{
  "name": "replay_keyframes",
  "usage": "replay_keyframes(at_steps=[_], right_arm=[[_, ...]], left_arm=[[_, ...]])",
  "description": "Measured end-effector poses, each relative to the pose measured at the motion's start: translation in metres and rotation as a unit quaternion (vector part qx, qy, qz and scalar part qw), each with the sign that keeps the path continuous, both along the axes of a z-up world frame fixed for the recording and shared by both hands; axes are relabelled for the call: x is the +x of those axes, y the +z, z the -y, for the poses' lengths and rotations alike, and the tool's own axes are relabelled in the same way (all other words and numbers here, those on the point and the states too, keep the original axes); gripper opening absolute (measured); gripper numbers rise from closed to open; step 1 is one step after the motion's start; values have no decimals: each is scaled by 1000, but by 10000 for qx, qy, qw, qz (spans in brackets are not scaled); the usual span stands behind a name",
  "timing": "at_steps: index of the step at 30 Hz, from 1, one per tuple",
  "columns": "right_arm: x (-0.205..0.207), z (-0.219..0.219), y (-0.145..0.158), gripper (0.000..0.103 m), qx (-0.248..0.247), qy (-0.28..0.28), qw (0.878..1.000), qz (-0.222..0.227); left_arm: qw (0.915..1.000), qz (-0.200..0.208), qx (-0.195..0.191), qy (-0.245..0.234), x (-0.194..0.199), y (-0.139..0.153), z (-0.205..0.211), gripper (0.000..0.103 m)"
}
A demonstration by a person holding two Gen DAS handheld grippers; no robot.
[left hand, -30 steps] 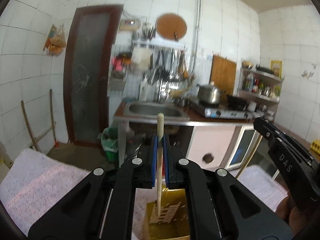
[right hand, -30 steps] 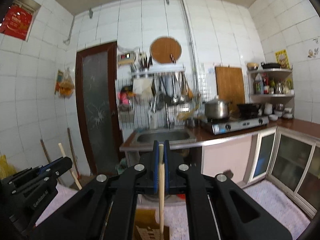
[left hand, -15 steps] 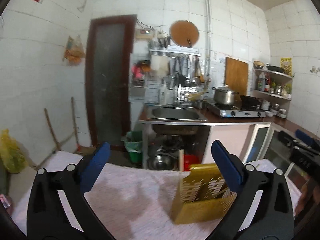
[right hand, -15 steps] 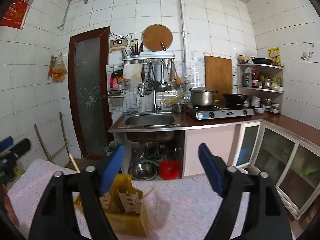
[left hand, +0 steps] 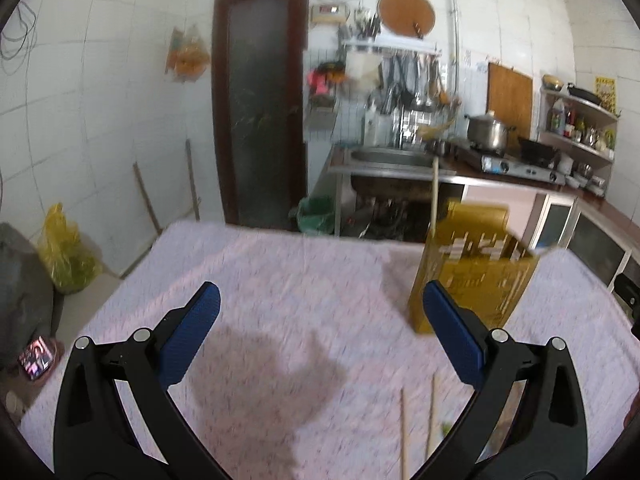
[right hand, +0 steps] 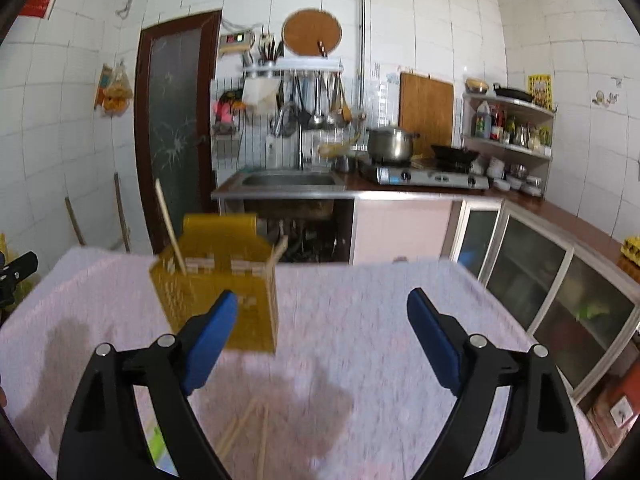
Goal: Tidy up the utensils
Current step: 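Return both tools to the table and close each on a chopstick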
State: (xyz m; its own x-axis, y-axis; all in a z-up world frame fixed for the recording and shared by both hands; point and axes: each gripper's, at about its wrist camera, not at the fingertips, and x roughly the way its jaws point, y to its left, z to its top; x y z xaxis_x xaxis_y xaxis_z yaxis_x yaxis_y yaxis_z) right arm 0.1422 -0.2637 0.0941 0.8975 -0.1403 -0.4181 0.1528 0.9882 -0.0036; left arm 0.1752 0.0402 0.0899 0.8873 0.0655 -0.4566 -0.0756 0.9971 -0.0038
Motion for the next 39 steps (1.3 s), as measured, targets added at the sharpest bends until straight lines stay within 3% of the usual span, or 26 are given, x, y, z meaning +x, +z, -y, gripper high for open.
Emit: replay_keyframes(at_steps=[10,18,26,36,38,39], right_arm=[[-5,-10,-70,85,-86,-36,9967,-803],[5,-7,-106,85,56,-135,9914,-1304],[25,-18,-122,85,49,-78,9871,-1598],[46,-22,-138,84,218,-50,9771,-2114],[47,-24,-140,79,193,-8,9761,-2165],[48,-24,-141,72,188,27,9755,-2194]], left_arm=[[9967,-809,32,-52,4,-69,-1,98],[9891,-1410,-398,-163,19,-110,4,98],[9815,-1871,-36,-395,32,-138,37,98],[9748,-2100,162,-730,37,-148,63,98],[9727,-2165,272,-795,37,-151,69,92],[9707,-2234,314,-827,38,-154,71,89]])
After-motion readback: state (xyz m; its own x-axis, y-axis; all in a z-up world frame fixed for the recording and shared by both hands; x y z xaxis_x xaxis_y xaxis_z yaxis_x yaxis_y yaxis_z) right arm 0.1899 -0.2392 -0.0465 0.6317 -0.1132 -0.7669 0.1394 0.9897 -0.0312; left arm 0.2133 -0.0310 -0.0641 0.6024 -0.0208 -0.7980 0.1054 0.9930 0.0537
